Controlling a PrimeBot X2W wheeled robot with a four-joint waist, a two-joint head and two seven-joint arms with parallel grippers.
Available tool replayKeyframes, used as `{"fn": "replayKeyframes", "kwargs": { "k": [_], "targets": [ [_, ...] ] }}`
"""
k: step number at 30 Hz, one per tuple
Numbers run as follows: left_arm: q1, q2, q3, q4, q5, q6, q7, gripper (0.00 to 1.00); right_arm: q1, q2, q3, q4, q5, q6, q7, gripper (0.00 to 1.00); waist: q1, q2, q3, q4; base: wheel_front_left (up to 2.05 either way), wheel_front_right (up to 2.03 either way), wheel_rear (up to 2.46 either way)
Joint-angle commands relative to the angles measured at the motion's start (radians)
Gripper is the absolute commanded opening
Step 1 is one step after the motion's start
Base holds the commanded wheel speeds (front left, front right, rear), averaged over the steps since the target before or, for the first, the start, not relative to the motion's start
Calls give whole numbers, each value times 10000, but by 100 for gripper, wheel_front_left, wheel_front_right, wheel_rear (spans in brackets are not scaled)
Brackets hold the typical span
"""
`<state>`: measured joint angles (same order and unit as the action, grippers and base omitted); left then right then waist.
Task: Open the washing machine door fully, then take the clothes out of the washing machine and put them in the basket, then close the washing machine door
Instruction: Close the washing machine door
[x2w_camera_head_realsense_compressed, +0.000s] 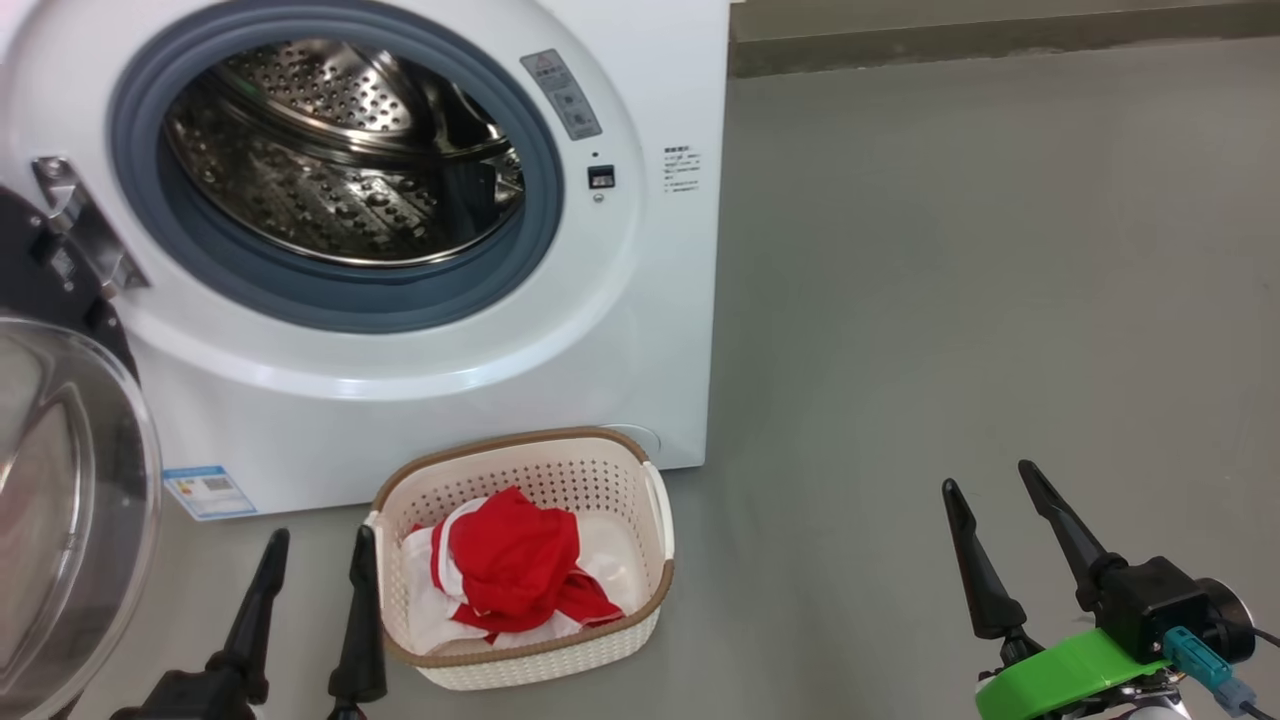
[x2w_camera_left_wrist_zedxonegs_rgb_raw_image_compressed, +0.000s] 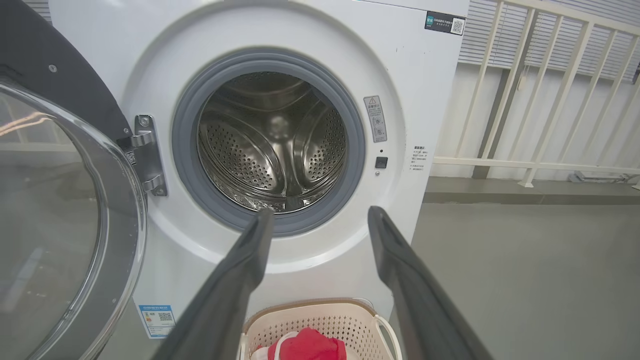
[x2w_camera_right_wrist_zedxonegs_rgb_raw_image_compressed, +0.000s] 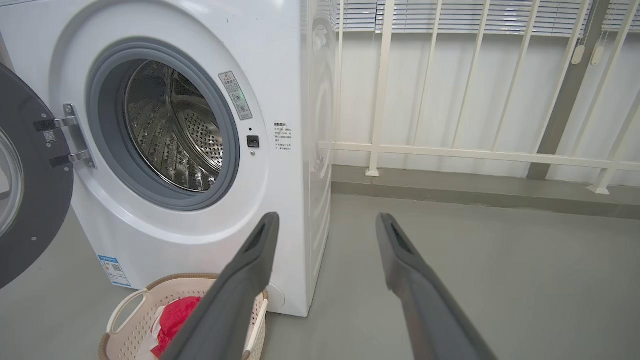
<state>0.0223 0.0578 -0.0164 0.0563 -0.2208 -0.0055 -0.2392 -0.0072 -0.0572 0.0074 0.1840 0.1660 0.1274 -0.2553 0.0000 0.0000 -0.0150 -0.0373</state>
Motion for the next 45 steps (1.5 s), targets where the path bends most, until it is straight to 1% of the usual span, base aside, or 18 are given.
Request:
{"fn": "replayKeyframes", "kwargs": {
  "k": [1, 8, 14, 24, 30, 35, 41, 45],
  "targets": [
    [-259, 190, 285, -337, 81, 102, -66, 100, -267, -103, 223, -230, -20, 33, -65, 100, 0, 0, 11, 148, 0, 0, 0],
    [-205, 218, 238, -709, 165, 333, 87, 100, -259, -131, 380, -256, 8, 33, -65, 100, 0, 0, -7, 945, 0, 0, 0],
    [-133, 238, 243, -991, 157, 437, 147, 100, -303, -167, 506, -282, 25, 33, -65, 100, 0, 0, -15, 1556, 0, 0, 0],
    [10, 307, 283, -1465, 275, 763, 356, 100, -494, -167, 907, -313, 95, 33, -65, 100, 0, 0, -73, 2708, 0, 0, 0],
    [53, 337, 316, -1688, 260, 879, 405, 100, -572, -136, 1156, -292, 115, 33, -65, 100, 0, 0, -122, 3388, 0, 0, 0],
    [112, 407, 274, -1913, 445, 1042, 500, 100, -612, -122, 1300, -322, 127, 33, -65, 100, 0, 0, -108, 3935, 0, 0, 0],
    [201, 530, 261, -2118, 666, 1210, 545, 100, -647, -88, 1468, -337, 167, 33, -65, 100, 0, 0, -160, 4504, 0, 0, 0],
    [266, 583, 315, -2224, 792, 1392, 628, 100, -684, -54, 1571, -365, 176, 33, -65, 100, 0, 0, -162, 4760, 0, 0, 0]
  ]
}}
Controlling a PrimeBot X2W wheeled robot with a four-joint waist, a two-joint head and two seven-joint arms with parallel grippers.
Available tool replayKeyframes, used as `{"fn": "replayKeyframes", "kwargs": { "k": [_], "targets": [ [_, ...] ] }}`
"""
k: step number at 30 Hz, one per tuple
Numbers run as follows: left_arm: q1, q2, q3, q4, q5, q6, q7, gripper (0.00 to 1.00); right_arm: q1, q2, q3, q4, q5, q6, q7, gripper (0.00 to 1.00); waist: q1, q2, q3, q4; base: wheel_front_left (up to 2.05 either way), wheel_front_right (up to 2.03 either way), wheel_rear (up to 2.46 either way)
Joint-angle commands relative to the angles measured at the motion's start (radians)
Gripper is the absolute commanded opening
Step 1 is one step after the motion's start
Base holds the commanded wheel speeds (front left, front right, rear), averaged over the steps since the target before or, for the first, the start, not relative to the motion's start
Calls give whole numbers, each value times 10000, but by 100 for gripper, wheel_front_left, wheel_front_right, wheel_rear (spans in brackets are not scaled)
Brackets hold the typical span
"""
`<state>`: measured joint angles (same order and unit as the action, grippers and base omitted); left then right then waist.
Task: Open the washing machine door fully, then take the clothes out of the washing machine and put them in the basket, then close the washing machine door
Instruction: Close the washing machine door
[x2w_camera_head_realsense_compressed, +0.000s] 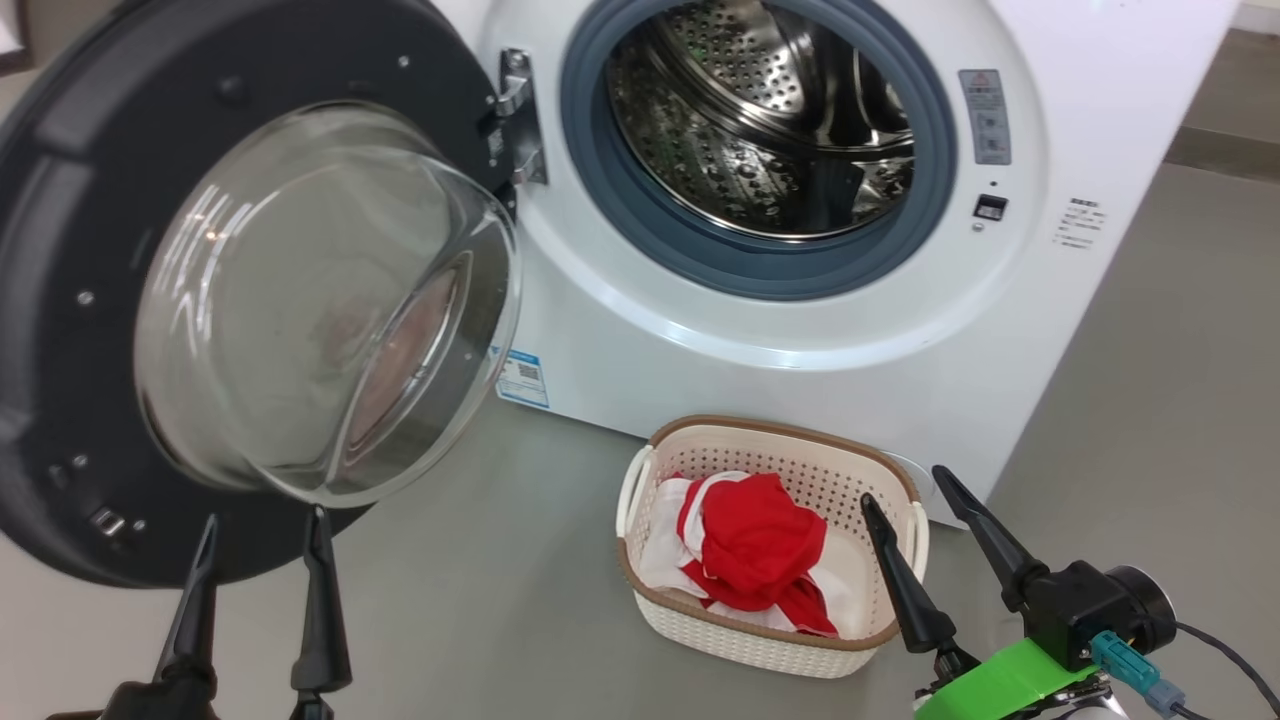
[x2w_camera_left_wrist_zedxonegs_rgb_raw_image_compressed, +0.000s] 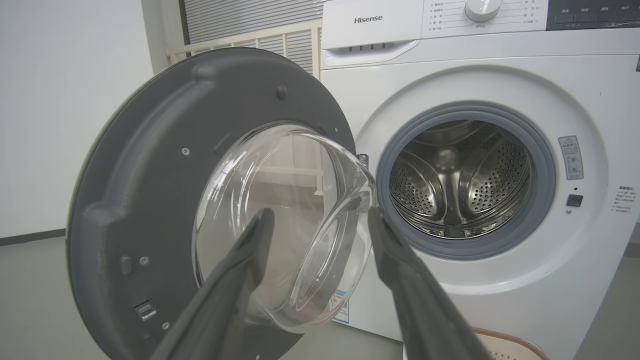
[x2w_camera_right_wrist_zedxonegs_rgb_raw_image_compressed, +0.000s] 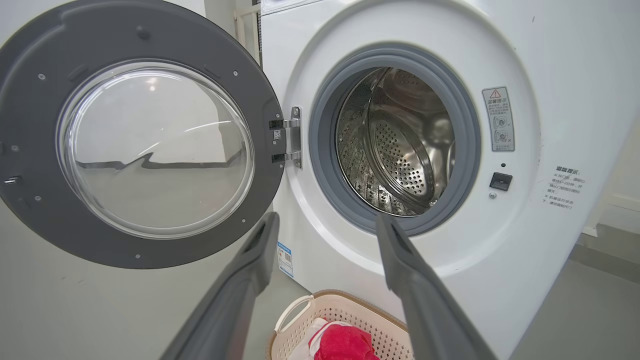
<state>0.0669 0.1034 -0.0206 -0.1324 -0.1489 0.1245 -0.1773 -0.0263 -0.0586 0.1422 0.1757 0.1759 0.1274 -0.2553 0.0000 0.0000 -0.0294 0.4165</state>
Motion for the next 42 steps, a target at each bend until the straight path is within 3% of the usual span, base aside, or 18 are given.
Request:
{"fn": "replayKeyframes", "kwargs": {
  "k": [1, 14, 15, 17, 18, 23, 32, 37, 42],
  "targets": [
    [-155, 133, 356, -372, 97, 123, 19, 100, -505, -32, 239, -289, 81, 33, -65, 100, 0, 0, -18, 271, 0, 0, 0],
    [-3, 205, 552, -496, 165, 477, 12, 100, -537, 19, 329, -228, 7, 33, -65, 100, 0, 0, 11, 393, 0, 0, 0],
    [-9, 238, 567, -505, 239, 533, 1, 87, -539, 22, 318, -219, -10, 33, -65, 100, 0, 0, 19, 373, 0, 0, 0],
    [-56, 254, 596, -515, 294, 620, -1, 18, -525, 29, 305, -213, -46, 33, -65, 100, 0, 0, 21, 331, 0, 0, 0],
    [-98, 264, 633, -524, 326, 682, -24, 0, -517, 33, 303, -205, -50, 33, -65, 100, 0, 0, 21, 310, 0, 0, 0],
    [-573, 461, 1028, -654, 475, 1029, -174, 0, -473, 48, 281, -145, -61, 33, -65, 100, 0, 0, -11, 203, 0, 0, 0],
    [-2780, 1554, 2248, -567, 281, 1310, 109, 0, -489, 34, 374, -79, 37, 33, -65, 100, 0, 0, 130, 40, 0, 0, 0],
    [-4193, 2216, 3153, 872, -482, 1337, 727, 0, -654, -79, 510, -34, -51, 33, -65, 100, 0, 0, 265, -73, 0, 0, 0],
    [-5699, 2524, 3724, 2840, -1758, 950, 1283, 0, -655, -163, 562, 42, -64, 33, -65, 100, 0, 0, 330, -115, 0, 0, 0]
  ]
}}
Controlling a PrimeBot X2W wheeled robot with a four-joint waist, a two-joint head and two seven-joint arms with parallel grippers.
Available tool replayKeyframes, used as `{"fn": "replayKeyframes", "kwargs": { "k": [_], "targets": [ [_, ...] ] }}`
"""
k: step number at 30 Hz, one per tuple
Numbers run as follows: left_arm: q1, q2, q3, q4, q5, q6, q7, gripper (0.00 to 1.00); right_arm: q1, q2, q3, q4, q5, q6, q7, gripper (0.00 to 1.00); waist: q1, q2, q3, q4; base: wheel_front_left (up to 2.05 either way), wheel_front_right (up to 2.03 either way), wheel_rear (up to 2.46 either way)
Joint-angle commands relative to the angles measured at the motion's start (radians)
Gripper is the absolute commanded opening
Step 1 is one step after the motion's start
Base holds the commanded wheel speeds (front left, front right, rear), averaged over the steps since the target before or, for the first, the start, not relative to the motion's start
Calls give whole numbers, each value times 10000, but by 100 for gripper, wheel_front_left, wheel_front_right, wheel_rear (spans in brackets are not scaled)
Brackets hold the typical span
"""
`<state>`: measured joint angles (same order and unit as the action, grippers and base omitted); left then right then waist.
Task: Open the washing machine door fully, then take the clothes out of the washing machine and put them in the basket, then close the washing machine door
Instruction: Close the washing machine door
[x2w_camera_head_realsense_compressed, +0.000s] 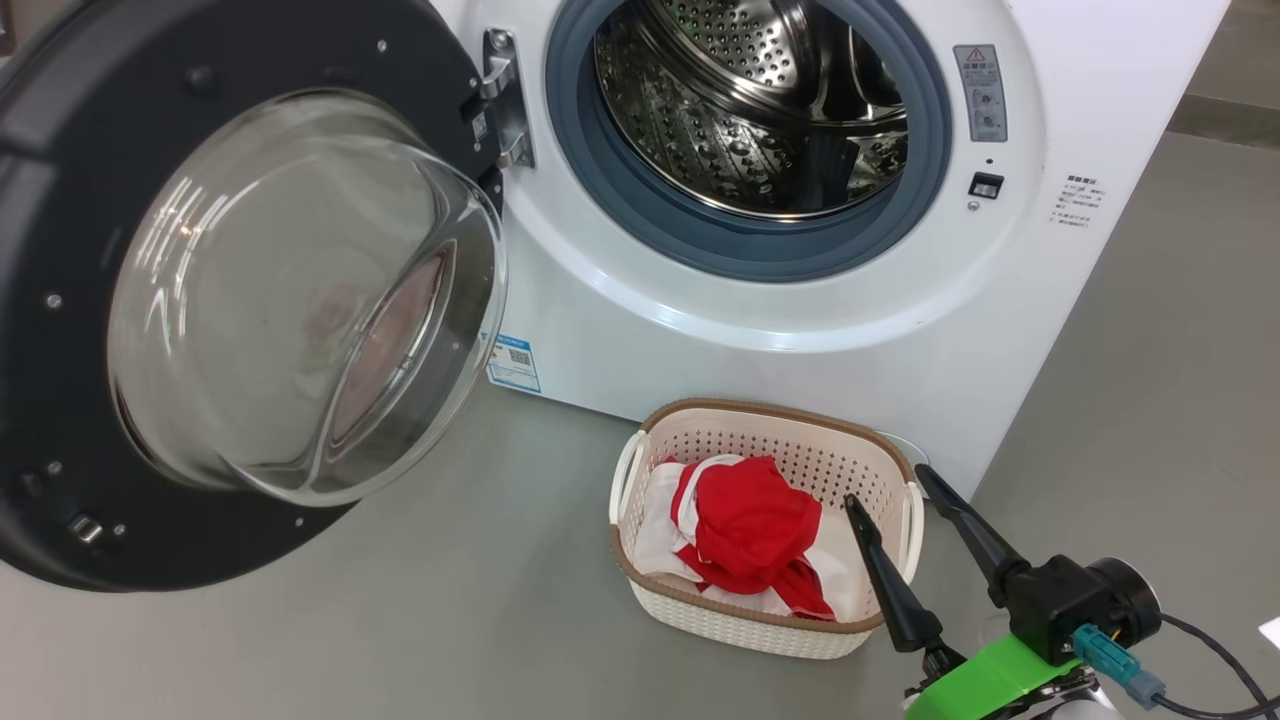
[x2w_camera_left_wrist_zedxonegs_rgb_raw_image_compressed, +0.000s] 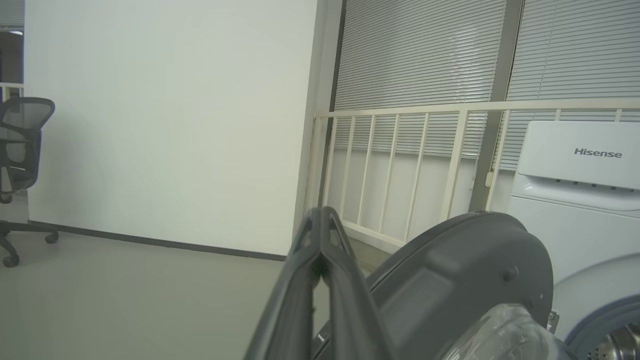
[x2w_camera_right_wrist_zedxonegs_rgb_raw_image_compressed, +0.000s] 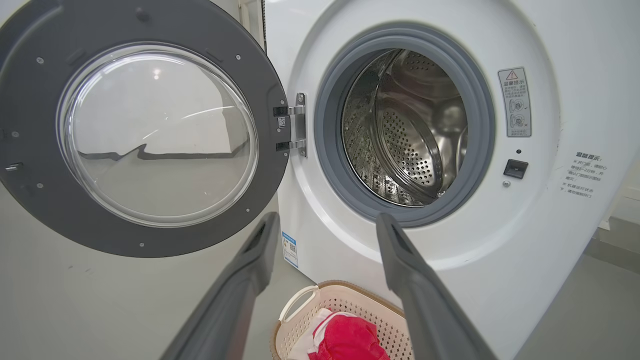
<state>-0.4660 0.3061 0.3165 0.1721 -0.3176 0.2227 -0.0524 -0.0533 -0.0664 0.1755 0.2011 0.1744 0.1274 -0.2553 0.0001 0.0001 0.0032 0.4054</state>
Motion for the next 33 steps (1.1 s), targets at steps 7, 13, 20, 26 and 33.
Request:
{"fn": "replayKeyframes", "kwargs": {
  "k": [7, 13, 20, 26, 33],
  "targets": [
    [-1913, 1029, 865, 2784, -1179, -398, 866, 0, -436, -121, 382, -127, 4, 33, -65, 100, -1, -1, 45, -98, 0, 0, 0],
    [-3104, 1016, 1703, 4825, -3018, -1142, 2131, 0, -518, -219, 552, -43, 137, 33, -65, 100, -1, -1, 138, -201, 0, 0, 0],
    [-3854, 974, 2368, 5963, -4464, -1609, 3451, 0, -520, -479, 823, 82, 504, 33, -61, 100, -1, -1, 198, -318, 0, 0, 0],
    [-3792, 1080, 2283, 6312, -4732, -1755, 4406, 0, -461, -555, 963, 131, 718, 33, -51, 100, -1, -1, 169, -364, 0, 0, 0],
    [-3565, 919, 2293, 6380, -5132, -2017, 5207, 0, -442, -591, 1064, 148, 829, 33, -53, 100, -1, -1, 125, -351, 0, 0, 0]
  ]
}}
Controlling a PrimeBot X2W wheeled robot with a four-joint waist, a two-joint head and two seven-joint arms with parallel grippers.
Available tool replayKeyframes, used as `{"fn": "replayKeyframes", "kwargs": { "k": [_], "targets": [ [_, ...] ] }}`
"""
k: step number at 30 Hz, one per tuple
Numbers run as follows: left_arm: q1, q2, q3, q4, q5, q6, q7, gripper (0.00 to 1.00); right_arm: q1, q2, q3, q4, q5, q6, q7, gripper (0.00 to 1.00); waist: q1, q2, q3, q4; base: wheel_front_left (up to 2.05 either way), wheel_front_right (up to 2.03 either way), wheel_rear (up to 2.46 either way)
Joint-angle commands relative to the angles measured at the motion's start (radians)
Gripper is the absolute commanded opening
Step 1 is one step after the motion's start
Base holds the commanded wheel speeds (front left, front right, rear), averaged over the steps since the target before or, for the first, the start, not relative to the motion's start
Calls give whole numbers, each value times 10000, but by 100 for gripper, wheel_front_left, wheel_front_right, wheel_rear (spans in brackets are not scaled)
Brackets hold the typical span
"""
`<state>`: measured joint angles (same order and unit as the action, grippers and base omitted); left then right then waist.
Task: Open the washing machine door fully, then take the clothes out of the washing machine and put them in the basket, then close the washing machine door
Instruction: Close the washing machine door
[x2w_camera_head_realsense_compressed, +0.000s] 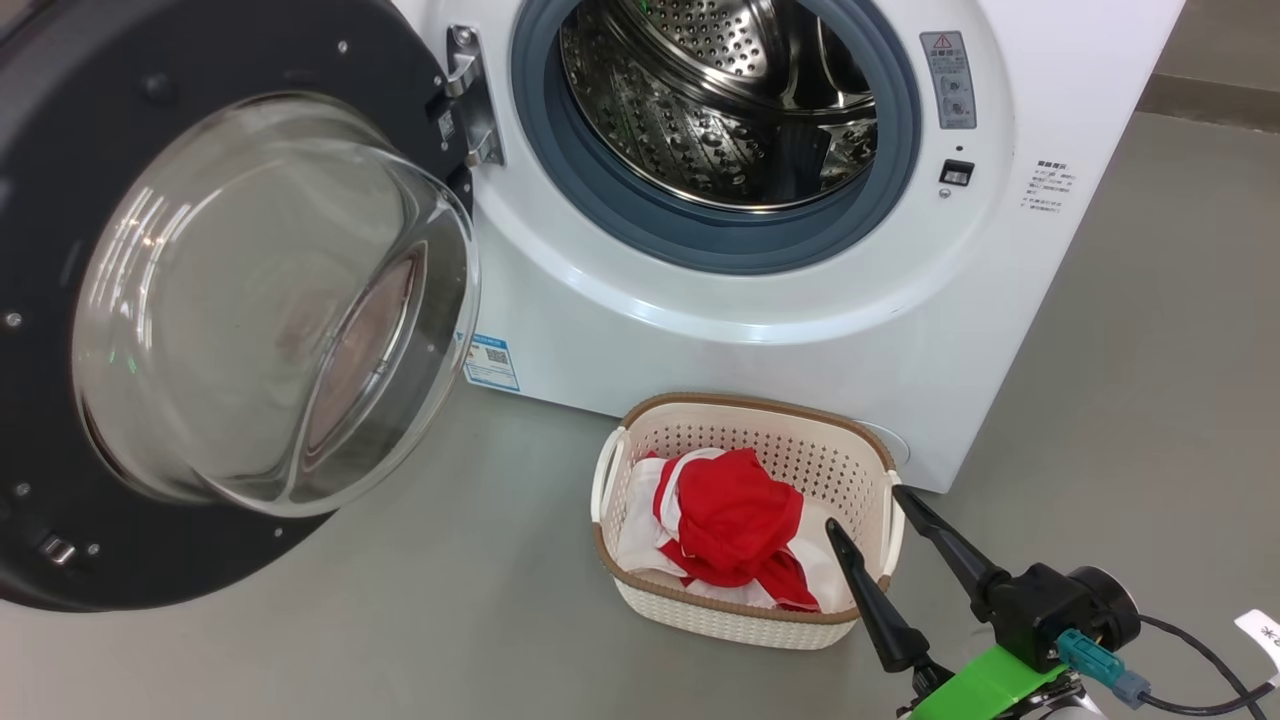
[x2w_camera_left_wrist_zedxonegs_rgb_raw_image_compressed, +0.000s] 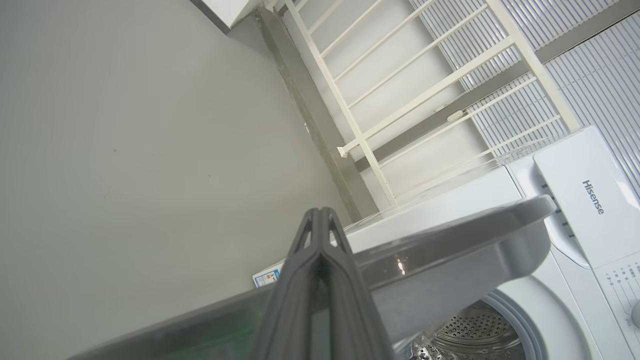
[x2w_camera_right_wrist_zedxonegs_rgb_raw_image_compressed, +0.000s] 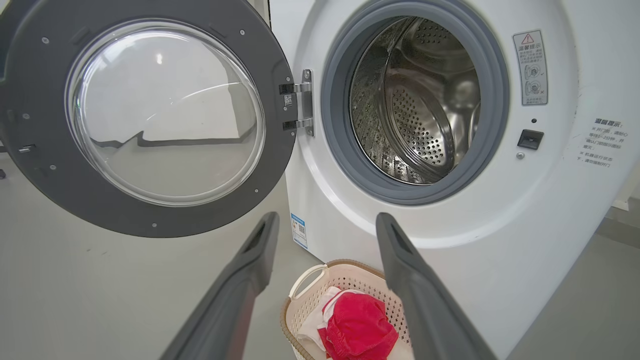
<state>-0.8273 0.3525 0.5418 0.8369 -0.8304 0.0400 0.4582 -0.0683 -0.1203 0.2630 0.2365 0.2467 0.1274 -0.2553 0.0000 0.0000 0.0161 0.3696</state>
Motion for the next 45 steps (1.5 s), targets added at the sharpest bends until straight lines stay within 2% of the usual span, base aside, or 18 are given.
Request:
{"fn": "replayKeyframes", "kwargs": {
  "k": [1, 6, 15, 24, 30, 38, 42, 45],
  "targets": [
    [126, 469, -40, -315, 64, -235, 111, 0, -287, -48, 185, -202, 104, 33, -53, 100, 0, 0, -5, 21, 0, 0, 0],
    [328, 231, -92, -474, -62, -325, 304, 0, -294, 19, 209, -227, 114, 33, -56, 100, 0, 0, 29, 81, 0, 0, 0],
    [469, -472, 519, -1083, -1255, -518, 1038, 0, -289, 98, 228, -172, 118, 33, -61, 100, 0, 0, 89, 144, 0, 0, 0],
    [976, -997, 730, -2087, -1881, -328, 1893, 0, -307, 148, 165, -106, 105, 33, -63, 100, 0, 0, 62, 157, 0, 0, 0],
    [1339, -1602, 1084, -3023, -2603, -119, 2431, 0, -265, 222, 156, -133, 88, 33, -63, 100, 0, 0, 72, 183, 0, 0, 0],
    [2022, -2431, 982, -4616, -2994, 296, 3083, 0, -315, 273, 170, -169, 80, 33, -64, 100, 0, 0, 132, 226, 0, 0, 0],
    [2310, -2733, 915, -5422, -3258, 617, 3309, 0, -346, 282, 176, -160, 81, 33, -64, 100, 0, 0, 147, 196, 0, 0, 0],
    [2477, -2904, 904, -5937, -3612, 1032, 3388, 0, -349, 296, 192, -159, 107, 33, -64, 100, 0, 0, 165, 150, 0, 0, 0]
  ]
}}
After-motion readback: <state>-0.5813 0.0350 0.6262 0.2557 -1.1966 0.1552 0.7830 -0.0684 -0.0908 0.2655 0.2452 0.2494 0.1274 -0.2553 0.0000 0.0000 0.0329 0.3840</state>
